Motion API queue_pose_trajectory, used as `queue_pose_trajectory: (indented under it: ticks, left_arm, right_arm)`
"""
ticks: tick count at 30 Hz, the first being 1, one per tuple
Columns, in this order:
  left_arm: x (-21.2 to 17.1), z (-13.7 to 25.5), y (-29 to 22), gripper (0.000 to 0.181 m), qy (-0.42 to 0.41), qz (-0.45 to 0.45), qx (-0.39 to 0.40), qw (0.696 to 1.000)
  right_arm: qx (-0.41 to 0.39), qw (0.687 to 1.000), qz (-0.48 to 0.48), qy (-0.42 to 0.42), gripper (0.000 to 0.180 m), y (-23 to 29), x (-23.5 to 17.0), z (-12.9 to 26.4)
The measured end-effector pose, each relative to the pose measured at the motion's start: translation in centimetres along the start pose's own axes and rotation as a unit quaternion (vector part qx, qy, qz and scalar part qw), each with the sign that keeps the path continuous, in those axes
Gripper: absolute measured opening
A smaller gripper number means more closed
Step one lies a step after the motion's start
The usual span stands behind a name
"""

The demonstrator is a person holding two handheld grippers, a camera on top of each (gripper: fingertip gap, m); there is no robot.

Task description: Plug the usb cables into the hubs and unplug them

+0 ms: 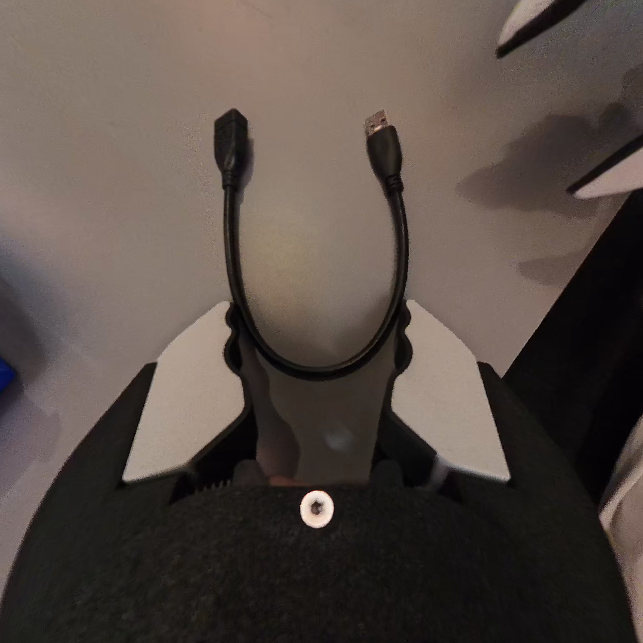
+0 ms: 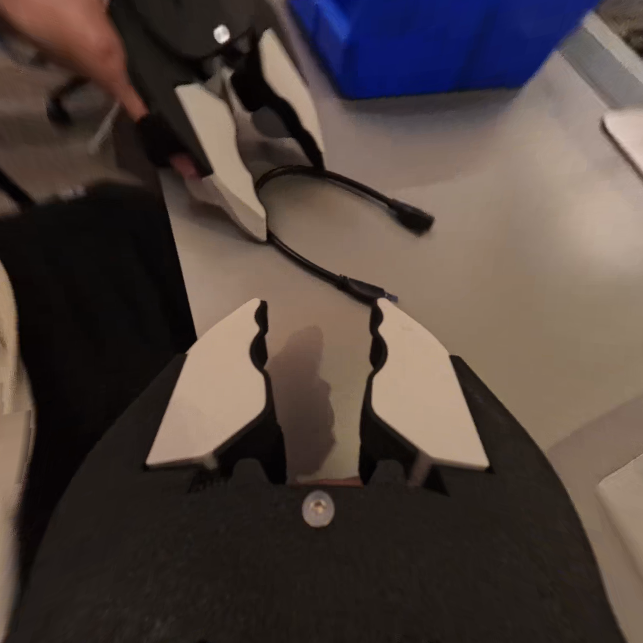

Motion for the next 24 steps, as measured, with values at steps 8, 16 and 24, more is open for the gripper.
queue_pose_trajectory:
  ticks: [8, 16, 24]
  left_arm:
    - [-0.1, 0.2, -0.5, 0.074, -0.005, -0.025, -0.021, 0.999]
    - [-0.4, 0.4, -0.6, 0.070, -0.011, -0.036, -0.030, 0.999]
    - [0.3, 2.4, 0.1, 0.061, -0.067, -0.012, -0.034, 0.997]
  right_arm:
    - [0.186, 0.963, 0.176, 0.088, 0.070, -1.3, 2.2, -7.7]
    - [0.294, 0.930, 0.177, 0.131, 0.069, -1.4, 1.6, -9.9]
    - [0.257, 0.942, 0.181, 0.121, 0.011, -0.2, 1.2, -8.5]
Point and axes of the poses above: each gripper's, where its closed fingertips meet, z back along the fingers, x out of its top, y = z × x across the jaws, the point moved 2 cm from there along z, back along the fingers, and after that the axes turned 5 degrees about z, right-handed, at the moved point
